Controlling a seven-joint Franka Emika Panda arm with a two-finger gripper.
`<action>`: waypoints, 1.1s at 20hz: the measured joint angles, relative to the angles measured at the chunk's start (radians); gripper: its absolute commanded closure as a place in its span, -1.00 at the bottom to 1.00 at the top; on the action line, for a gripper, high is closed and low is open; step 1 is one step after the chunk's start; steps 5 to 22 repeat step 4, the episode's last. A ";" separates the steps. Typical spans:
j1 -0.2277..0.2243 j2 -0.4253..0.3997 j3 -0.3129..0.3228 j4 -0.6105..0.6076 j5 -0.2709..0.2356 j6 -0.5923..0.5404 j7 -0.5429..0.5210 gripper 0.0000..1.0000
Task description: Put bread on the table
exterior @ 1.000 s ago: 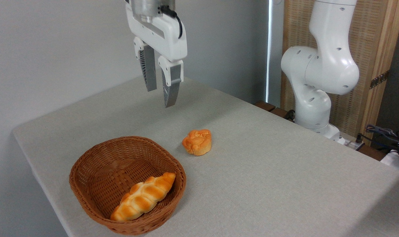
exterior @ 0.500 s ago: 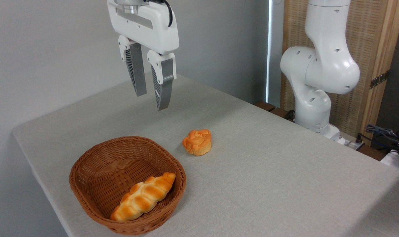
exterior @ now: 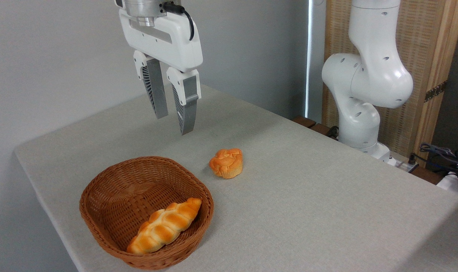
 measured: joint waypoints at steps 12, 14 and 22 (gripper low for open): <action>0.000 0.011 0.000 0.000 0.000 0.000 0.000 -1.00; 0.000 0.011 0.000 0.000 0.000 0.000 0.000 -1.00; 0.000 0.011 0.000 0.000 0.000 0.000 0.000 -1.00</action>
